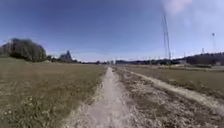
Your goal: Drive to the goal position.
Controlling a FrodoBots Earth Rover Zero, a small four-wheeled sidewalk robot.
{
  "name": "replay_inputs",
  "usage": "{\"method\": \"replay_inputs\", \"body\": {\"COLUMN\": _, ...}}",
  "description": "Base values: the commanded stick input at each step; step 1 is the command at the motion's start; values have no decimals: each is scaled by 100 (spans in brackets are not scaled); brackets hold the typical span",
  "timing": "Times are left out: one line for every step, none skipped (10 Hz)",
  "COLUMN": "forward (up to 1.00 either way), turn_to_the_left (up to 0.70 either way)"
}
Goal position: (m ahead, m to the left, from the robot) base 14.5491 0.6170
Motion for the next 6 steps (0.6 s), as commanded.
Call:
{"method": "replay_inputs", "body": {"forward": 70, "turn_to_the_left": 0}}
{"method": "replay_inputs", "body": {"forward": 70, "turn_to_the_left": 0}}
{"method": "replay_inputs", "body": {"forward": 70, "turn_to_the_left": 0}}
{"method": "replay_inputs", "body": {"forward": 70, "turn_to_the_left": 0}}
{"method": "replay_inputs", "body": {"forward": 70, "turn_to_the_left": 0}}
{"method": "replay_inputs", "body": {"forward": 70, "turn_to_the_left": 0}}
